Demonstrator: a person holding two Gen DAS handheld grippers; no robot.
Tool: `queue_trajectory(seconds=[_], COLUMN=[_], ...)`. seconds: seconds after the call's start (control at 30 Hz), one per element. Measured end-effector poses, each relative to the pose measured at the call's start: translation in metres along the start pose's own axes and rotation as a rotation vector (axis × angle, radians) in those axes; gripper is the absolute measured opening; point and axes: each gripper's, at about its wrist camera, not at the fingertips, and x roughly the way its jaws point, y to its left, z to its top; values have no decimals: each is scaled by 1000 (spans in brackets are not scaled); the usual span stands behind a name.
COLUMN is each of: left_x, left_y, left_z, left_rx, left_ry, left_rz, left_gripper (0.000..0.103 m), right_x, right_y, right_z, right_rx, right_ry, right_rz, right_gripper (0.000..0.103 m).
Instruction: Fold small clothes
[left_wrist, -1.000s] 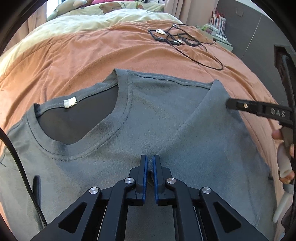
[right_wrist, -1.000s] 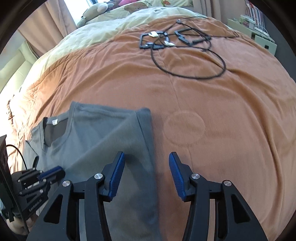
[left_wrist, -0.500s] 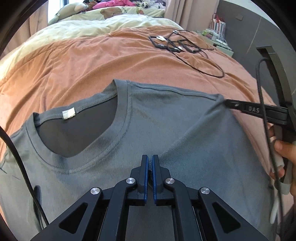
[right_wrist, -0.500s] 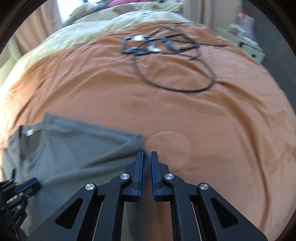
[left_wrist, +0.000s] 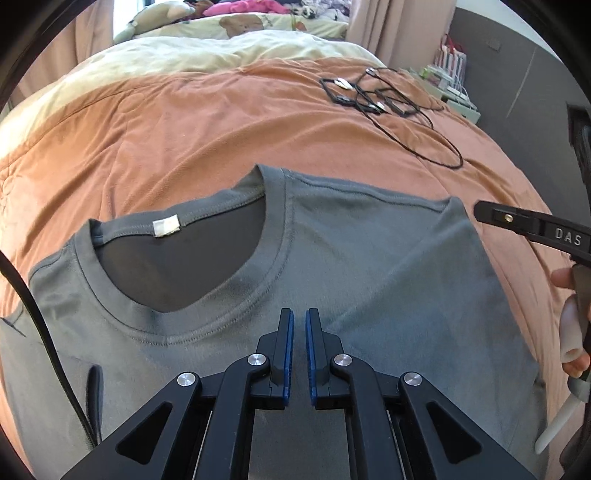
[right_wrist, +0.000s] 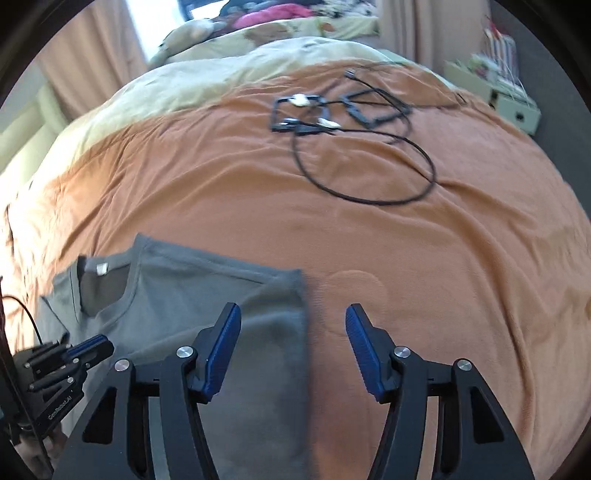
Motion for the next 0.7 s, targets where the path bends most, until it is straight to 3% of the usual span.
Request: queue_trajectory(seconds=[0.23,0.37,0.57,0.7], left_x=[17,21,18,9], left_y=[1,2,1,1], left_z=[-3,-5,-3,-4], left_rx=[8,26,28,18], left_ry=[28,15,17,19], left_rz=[4,6,32,48], left_gripper=[7,7,7,7], right_x=[47,61,63,46], right_y=[-5,-10,-6,-11], right_z=[5,19,27,20], right_rx=[-34,-23,15,48], right_ry=[101,50,19,32], right_rz=[-127,-239,-256,-173], right_gripper=[57,57,57,57])
